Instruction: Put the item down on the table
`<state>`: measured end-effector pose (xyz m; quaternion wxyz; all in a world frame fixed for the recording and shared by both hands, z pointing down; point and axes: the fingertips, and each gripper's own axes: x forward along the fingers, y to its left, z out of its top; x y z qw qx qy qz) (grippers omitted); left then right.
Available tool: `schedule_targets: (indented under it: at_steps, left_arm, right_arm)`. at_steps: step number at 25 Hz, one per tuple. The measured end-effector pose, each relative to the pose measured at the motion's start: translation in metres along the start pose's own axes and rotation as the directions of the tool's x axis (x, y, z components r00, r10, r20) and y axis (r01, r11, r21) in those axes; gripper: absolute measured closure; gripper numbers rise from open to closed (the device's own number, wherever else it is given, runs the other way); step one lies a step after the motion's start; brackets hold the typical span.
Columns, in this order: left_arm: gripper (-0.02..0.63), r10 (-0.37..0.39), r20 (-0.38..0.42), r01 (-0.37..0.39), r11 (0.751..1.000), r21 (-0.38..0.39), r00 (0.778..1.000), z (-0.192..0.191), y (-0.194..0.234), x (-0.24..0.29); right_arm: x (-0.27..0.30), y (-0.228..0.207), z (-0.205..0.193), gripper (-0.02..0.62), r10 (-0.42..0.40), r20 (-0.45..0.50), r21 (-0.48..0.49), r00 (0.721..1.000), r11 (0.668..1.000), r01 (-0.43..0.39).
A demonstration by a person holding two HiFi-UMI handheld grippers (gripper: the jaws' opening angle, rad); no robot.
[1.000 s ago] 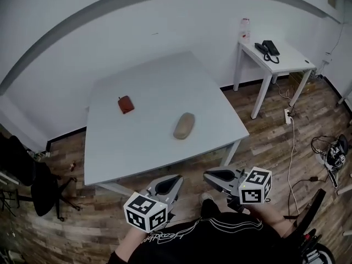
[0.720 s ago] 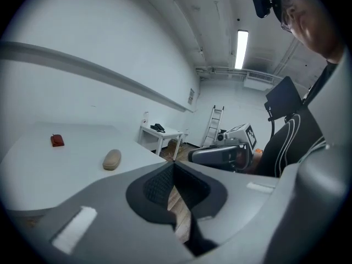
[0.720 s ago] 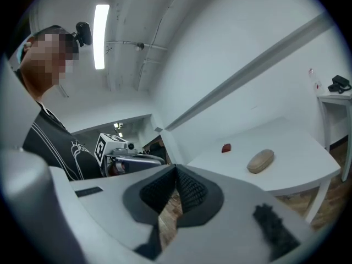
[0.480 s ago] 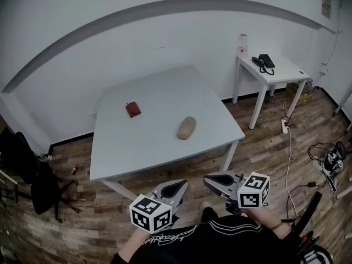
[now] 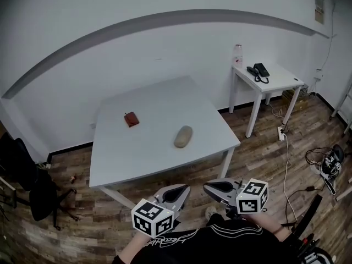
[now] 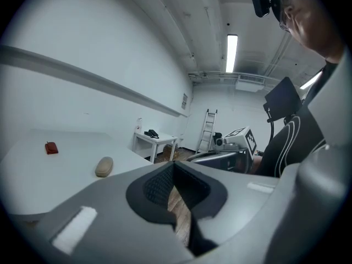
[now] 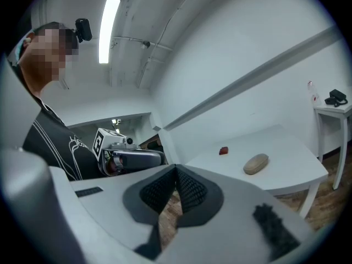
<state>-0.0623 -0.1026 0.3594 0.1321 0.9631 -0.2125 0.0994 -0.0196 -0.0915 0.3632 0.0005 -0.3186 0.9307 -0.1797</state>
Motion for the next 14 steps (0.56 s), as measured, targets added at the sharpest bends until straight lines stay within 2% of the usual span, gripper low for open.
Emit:
schedule_targets:
  at_steps: [14]
  left_arm:
    - [0.598,0.016,0.002,-0.016,1.0,0.015,1.0,0.0056,0.0005,0.0033]
  right_arm:
    - [-0.0012,0.0029,0.0071,0.586,0.015,0.024,-0.013,1.0,1.0,-0.015]
